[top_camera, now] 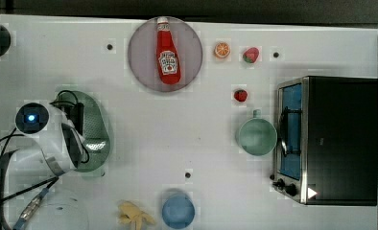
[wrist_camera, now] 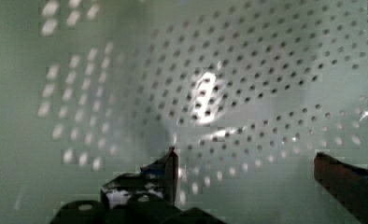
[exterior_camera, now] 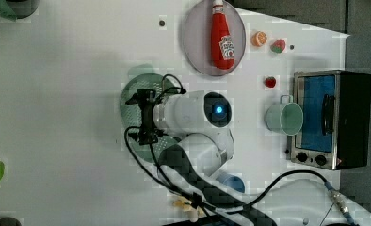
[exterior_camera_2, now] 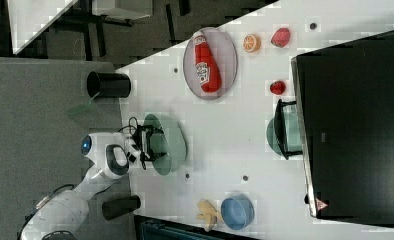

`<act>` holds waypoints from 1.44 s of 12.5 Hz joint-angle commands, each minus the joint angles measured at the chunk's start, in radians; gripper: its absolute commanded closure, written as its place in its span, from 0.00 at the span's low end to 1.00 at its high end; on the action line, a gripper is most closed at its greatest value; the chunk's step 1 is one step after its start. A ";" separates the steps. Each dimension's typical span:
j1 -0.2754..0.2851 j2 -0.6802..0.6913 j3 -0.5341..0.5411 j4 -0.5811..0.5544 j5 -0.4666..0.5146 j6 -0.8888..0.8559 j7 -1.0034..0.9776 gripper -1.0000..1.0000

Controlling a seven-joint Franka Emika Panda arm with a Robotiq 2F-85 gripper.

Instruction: Drag strainer right to left.

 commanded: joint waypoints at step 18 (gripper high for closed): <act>0.028 -0.476 -0.388 0.026 -0.100 -0.440 -0.702 0.00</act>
